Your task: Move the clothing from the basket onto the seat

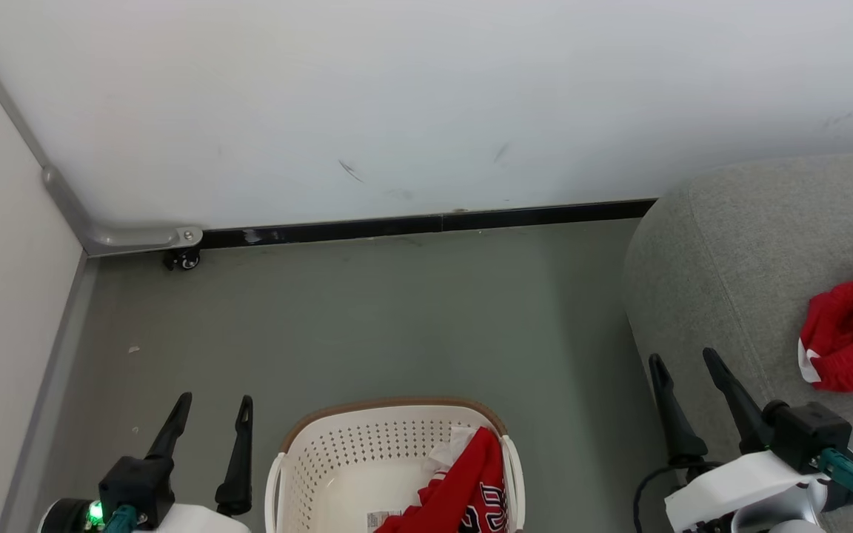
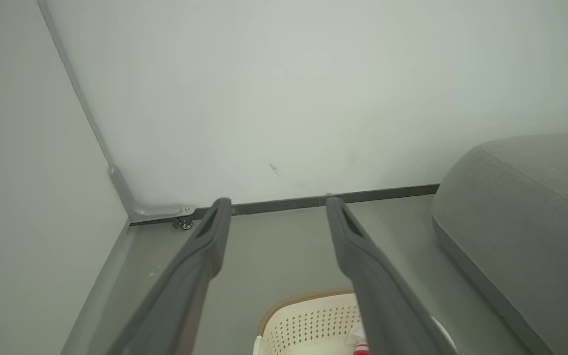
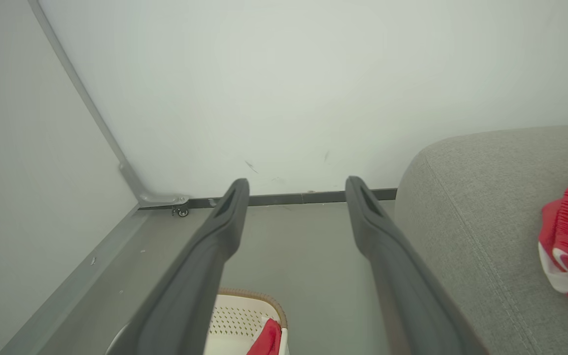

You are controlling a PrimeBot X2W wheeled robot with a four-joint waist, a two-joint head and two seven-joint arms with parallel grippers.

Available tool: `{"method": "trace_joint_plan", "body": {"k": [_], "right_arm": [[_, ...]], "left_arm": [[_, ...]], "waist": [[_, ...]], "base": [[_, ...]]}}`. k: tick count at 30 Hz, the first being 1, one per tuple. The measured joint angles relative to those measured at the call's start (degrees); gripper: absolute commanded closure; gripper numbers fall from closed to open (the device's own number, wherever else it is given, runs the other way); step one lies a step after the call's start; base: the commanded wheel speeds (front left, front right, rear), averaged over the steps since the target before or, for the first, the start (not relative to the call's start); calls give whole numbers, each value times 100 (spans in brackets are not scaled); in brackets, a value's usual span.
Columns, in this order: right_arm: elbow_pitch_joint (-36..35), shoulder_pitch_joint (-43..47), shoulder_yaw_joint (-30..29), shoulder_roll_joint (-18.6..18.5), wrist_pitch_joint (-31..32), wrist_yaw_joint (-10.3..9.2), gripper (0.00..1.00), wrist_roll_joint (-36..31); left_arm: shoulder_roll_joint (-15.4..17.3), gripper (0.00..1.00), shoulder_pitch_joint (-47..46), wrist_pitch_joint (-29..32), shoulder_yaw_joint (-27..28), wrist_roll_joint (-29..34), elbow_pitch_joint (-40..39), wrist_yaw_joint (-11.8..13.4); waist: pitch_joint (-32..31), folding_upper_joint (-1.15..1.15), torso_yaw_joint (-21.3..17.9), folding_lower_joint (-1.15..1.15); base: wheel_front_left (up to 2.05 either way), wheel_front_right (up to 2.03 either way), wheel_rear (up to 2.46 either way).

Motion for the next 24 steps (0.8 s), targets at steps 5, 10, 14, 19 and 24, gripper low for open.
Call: {"method": "trace_joint_plan", "body": {"k": [5,10,14,19,24], "right_arm": [[-146,1,-32,5,-7,0,0,-35],[-259,5,-210,11,-14,0,0,-108],[-388,6,-319,20,-32,0,0,-180],[-512,6,-396,20,-66,0,0,-197],[-617,5,-420,24,-115,0,0,-199]], "left_arm": [[21,0,-281,55,-226,132,8,-163],[22,0,-515,180,-448,198,101,-367],[11,0,-719,258,-609,270,222,-517],[-54,0,-887,363,-792,332,359,-669],[-123,0,-1031,465,-957,372,566,-817]], "waist": [[107,0,-36,0],[237,0,-84,0],[357,0,-132,0],[491,0,-185,0],[678,0,-254,0]], "base": [[0,0,0],[0,0,0],[0,0,0],[0,0,0],[0,0,0]]}}
